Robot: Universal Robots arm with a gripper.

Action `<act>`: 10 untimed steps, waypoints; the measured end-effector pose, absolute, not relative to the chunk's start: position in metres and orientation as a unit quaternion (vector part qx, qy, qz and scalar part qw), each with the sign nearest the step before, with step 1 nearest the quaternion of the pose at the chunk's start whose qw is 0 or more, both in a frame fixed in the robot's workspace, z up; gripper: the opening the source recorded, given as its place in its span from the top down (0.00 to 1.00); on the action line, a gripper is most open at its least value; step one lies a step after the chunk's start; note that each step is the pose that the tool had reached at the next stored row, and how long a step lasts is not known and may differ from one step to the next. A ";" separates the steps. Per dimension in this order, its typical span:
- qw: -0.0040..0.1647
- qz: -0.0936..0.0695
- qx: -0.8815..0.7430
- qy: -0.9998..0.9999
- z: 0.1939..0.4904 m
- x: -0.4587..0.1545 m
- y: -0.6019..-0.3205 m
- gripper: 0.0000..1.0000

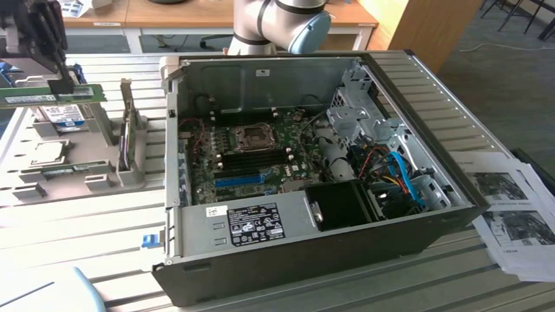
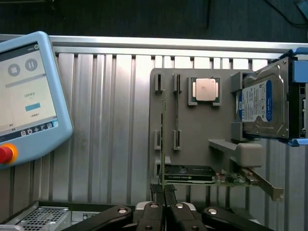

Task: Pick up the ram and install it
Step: 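Pick up the ram and move it above insertion slot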

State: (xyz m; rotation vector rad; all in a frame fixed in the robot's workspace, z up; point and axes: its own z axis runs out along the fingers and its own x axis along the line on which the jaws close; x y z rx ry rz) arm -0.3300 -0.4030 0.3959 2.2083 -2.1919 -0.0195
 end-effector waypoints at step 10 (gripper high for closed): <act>0.015 -0.006 0.710 -0.704 0.396 -0.298 -0.403 0.89</act>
